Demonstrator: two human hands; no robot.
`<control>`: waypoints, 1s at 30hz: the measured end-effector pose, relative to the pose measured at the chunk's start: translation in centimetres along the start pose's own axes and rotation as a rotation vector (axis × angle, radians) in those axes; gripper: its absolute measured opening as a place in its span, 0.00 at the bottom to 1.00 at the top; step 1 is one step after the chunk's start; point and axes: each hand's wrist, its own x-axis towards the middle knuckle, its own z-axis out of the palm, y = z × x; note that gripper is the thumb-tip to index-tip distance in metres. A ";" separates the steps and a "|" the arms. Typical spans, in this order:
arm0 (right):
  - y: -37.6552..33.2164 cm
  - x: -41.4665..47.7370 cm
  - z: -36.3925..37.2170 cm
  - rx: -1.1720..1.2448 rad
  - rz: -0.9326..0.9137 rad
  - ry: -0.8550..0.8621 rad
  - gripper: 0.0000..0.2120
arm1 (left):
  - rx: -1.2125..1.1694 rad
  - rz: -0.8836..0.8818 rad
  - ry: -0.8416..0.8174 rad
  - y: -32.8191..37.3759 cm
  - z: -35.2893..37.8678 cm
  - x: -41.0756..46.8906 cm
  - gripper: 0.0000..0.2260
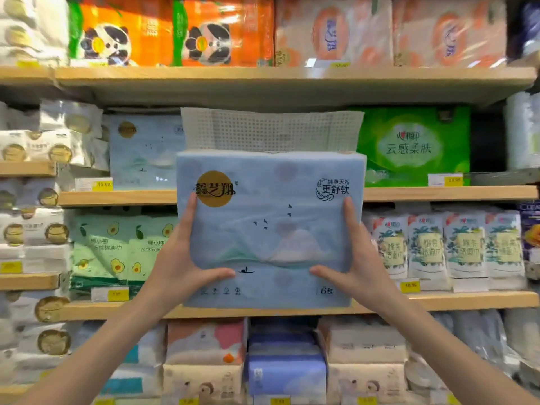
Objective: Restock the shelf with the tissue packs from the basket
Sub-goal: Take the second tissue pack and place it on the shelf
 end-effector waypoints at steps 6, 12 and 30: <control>-0.5 7.6 2.4 0.043 -0.130 0.051 0.56 | 0.029 0.121 0.090 -2.3 -3.1 6.1 0.56; -0.7 15.4 4.1 0.019 -0.238 0.141 0.54 | 0.025 0.255 0.126 -4.5 -6.0 13.4 0.56; 4.4 26.2 6.4 -0.083 -0.264 0.253 0.57 | -0.019 0.366 0.272 -10.2 -1.4 25.9 0.58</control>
